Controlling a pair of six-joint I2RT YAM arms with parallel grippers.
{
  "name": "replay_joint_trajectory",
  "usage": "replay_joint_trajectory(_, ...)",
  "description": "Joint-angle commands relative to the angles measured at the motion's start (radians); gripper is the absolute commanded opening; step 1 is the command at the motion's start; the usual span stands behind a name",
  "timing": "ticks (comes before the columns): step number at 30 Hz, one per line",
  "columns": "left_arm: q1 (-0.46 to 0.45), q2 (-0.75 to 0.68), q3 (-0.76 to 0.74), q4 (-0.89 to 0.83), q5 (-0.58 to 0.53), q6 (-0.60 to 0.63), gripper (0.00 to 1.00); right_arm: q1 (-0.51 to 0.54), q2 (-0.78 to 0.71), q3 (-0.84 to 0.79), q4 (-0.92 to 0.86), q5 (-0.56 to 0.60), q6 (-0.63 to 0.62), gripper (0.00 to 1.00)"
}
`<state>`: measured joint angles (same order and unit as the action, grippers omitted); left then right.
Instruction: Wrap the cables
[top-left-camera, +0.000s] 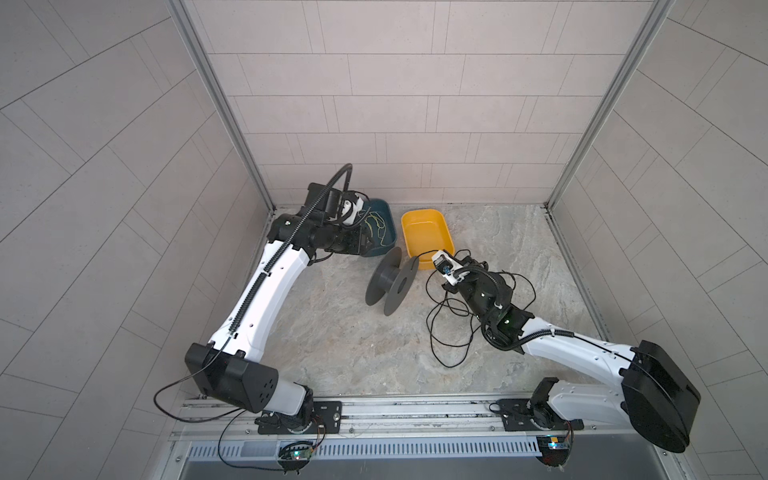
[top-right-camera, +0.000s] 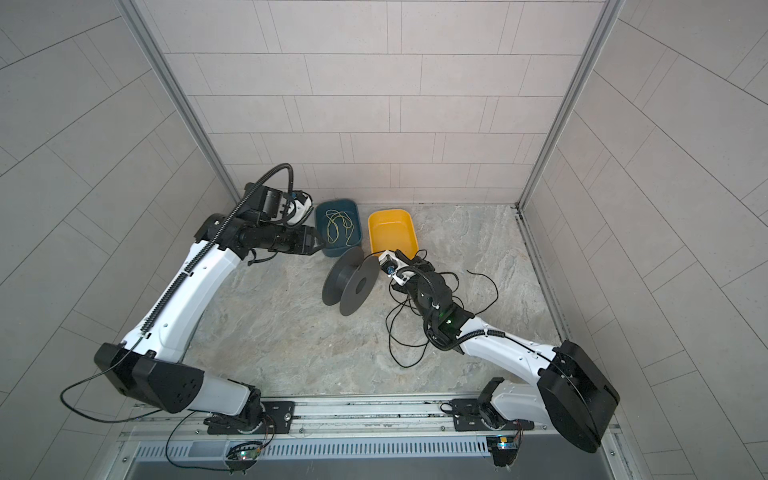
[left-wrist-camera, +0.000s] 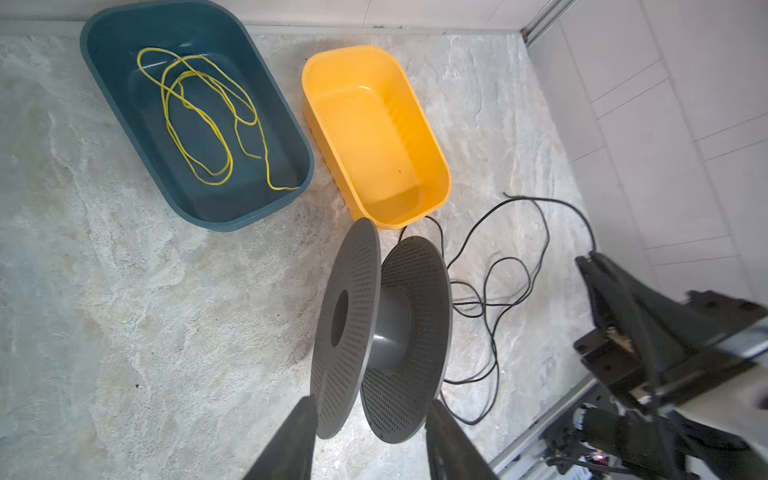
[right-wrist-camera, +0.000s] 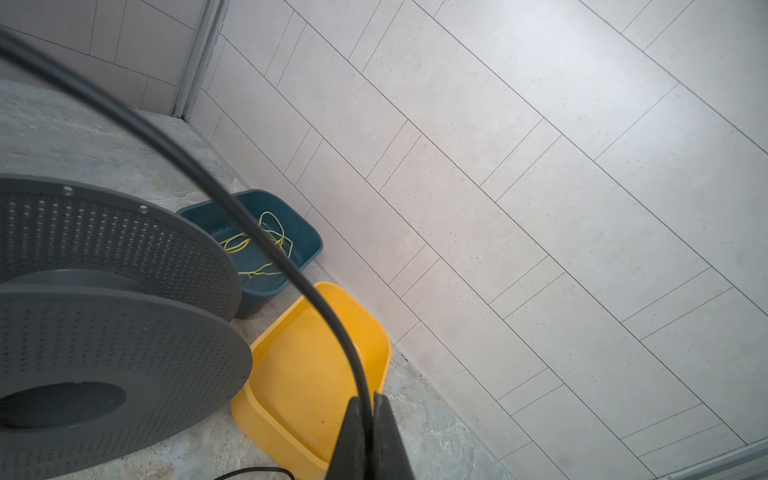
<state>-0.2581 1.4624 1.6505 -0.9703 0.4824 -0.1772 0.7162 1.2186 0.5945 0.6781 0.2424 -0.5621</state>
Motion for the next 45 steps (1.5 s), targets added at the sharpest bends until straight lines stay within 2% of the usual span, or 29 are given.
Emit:
replay_joint_trajectory(1,0.016,-0.018,0.049,-0.043,0.205,-0.002,0.48,0.0,-0.015,-0.01,0.033,-0.038,-0.045,0.0)
replay_joint_trajectory(4,0.016,-0.025,0.032,-0.003,0.31,-0.037,0.51,0.008,0.008,0.012,0.031,-0.044,-0.045,0.0)
replay_joint_trajectory(5,0.016,-0.025,0.024,0.015,0.333,-0.054,0.51,0.015,0.021,0.018,0.033,-0.039,-0.082,0.0)
replay_joint_trajectory(11,0.014,-0.019,0.009,0.041,0.385,-0.079,0.51,0.033,0.098,0.114,0.043,-0.064,-0.137,0.0)
replay_joint_trajectory(22,-0.003,0.002,-0.018,0.04,0.4,-0.099,0.48,0.039,0.266,0.257,0.089,-0.097,-0.237,0.0)
replay_joint_trajectory(34,-0.033,0.051,-0.021,0.04,0.39,-0.09,0.46,0.043,0.293,0.277,0.165,-0.128,-0.246,0.0)
replay_joint_trajectory(42,-0.049,0.066,-0.024,0.039,0.4,-0.084,0.38,0.044,0.31,0.306,0.166,-0.143,-0.249,0.0)
replay_joint_trajectory(45,-0.051,0.066,-0.026,0.038,0.398,-0.083,0.26,0.044,0.317,0.316,0.161,-0.151,-0.249,0.0)
